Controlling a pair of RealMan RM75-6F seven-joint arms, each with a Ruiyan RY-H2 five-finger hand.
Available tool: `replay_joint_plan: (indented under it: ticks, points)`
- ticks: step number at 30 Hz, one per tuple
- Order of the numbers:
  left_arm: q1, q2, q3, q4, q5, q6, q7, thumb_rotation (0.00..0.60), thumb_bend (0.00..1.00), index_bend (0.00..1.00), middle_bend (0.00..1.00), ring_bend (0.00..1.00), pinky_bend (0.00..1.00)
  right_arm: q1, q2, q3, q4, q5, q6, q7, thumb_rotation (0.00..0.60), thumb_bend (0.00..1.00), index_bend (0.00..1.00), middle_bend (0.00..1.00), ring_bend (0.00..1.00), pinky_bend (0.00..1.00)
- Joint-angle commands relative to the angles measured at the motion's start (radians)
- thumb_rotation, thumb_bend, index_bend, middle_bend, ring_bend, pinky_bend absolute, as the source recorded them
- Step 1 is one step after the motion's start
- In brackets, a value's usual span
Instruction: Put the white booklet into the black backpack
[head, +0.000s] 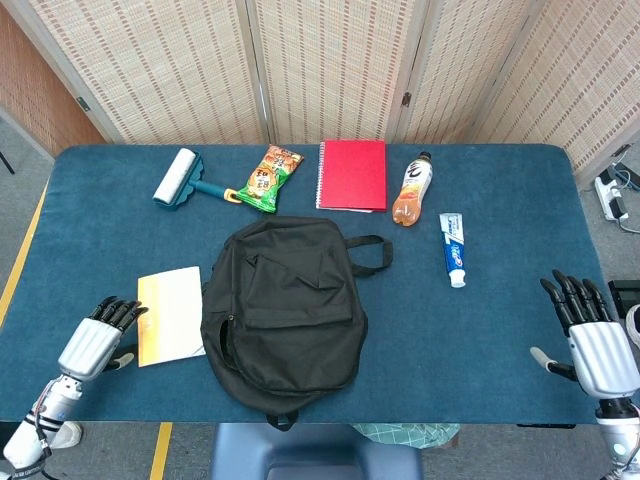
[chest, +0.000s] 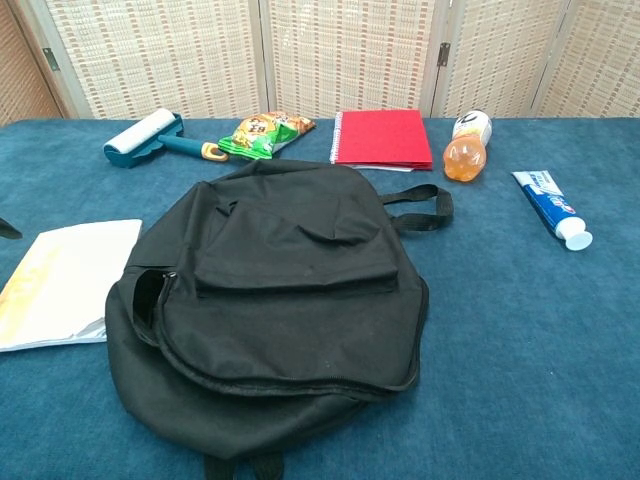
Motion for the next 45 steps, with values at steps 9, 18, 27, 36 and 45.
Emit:
replay_joint_plan:
  ticks: [9, 18, 27, 36, 45]
  points:
    - [0.032, -0.059, 0.037, 0.094, 0.022, 0.027, -0.055, 0.600, 0.15, 0.23, 0.23, 0.22, 0.19, -0.001, -0.002, -0.001, 0.001, 0.001, 0.001, 0.000, 0.600, 0.00, 0.00, 0.05, 0.02, 0.00]
    - [0.018, -0.089, 0.037, 0.115, 0.024, 0.029, -0.072, 0.600, 0.15, 0.23, 0.23, 0.22, 0.19, -0.004, -0.004, 0.000, 0.006, 0.005, 0.003, 0.004, 0.600, 0.00, 0.00, 0.05, 0.02, 0.00]
    - [0.024, -0.094, 0.042, 0.118, 0.019, 0.028, -0.084, 0.600, 0.15, 0.23, 0.23, 0.22, 0.19, -0.005, -0.006, 0.000, 0.006, 0.011, 0.000, 0.002, 0.600, 0.00, 0.00, 0.05, 0.02, 0.00]
    - [0.021, -0.108, 0.034, 0.117, 0.007, 0.020, -0.103, 0.600, 0.15, 0.23, 0.23, 0.22, 0.19, -0.006, -0.007, 0.001, 0.007, 0.011, 0.002, 0.003, 0.600, 0.00, 0.00, 0.05, 0.02, 0.00]
    - [0.020, -0.122, 0.036, 0.123, 0.005, 0.014, -0.127, 0.600, 0.24, 0.23, 0.23, 0.22, 0.19, -0.008, -0.008, 0.001, 0.007, 0.010, 0.005, 0.005, 0.600, 0.00, 0.00, 0.05, 0.02, 0.00]
